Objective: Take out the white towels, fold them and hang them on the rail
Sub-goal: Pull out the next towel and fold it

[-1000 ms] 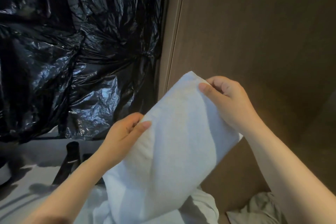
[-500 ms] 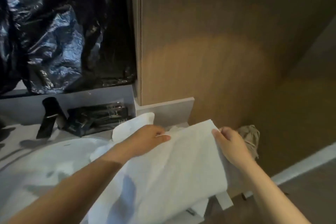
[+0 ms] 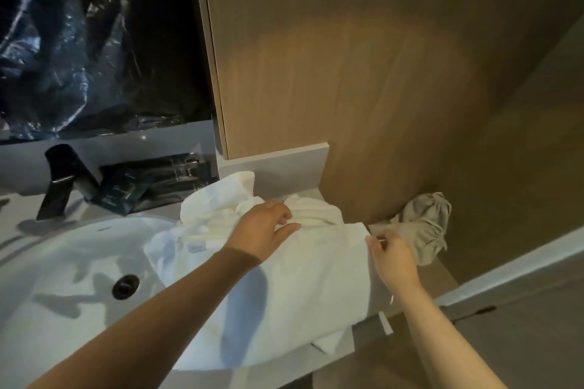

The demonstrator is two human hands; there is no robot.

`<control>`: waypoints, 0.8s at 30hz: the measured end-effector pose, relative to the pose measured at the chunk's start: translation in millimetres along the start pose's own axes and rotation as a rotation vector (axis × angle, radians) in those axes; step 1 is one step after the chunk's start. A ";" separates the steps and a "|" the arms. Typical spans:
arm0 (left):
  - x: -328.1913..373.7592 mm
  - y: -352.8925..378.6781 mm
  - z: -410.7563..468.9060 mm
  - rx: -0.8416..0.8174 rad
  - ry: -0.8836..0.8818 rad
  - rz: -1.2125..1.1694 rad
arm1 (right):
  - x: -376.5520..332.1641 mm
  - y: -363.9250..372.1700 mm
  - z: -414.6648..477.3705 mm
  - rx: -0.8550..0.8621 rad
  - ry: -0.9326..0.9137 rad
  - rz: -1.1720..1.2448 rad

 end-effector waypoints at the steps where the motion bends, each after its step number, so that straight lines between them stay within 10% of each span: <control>1: -5.1 -1.7 -5.4 0.032 0.003 -0.006 | 0.6 5.0 -1.4 -0.021 0.008 0.008; 13: -77.7 -46.5 -94.3 0.394 -0.208 -0.087 | -87.8 30.1 -44.1 -0.067 -0.442 -0.008; 24: -114.4 -35.7 -132.4 0.370 -0.493 -0.472 | -122.0 78.7 -75.6 -0.240 -0.651 -0.083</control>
Point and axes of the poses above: each hand's wrist, its own z-axis towards the middle knuckle, its own y-axis out of the palm, x = y × z, the point moved 2 cm from there along z, towards the middle knuckle, and after that the axes turned 7 degrees about -y, right-handed, at the moved point
